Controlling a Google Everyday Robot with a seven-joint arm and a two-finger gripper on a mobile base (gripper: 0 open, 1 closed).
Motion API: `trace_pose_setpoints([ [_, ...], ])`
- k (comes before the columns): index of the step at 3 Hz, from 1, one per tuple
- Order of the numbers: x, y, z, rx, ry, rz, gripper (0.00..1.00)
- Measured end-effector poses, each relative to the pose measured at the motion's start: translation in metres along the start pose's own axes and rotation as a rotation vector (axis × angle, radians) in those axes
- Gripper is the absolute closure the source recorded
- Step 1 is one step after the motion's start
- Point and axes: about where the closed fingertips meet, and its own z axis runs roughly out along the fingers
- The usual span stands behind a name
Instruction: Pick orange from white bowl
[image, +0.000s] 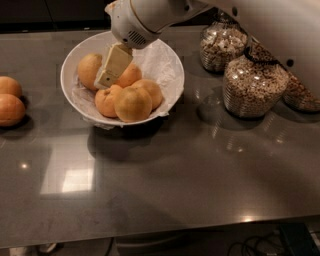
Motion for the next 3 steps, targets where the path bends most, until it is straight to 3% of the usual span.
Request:
trace_pose_setpoints([
  [1, 0.008, -0.008, 0.015, -0.012, -0.008, 0.047, 0.0],
  [2, 0.006, -0.008, 0.017, -0.012, -0.007, 0.044, 0.0],
  [3, 0.017, -0.013, 0.029, -0.006, -0.005, 0.107, 0.0],
])
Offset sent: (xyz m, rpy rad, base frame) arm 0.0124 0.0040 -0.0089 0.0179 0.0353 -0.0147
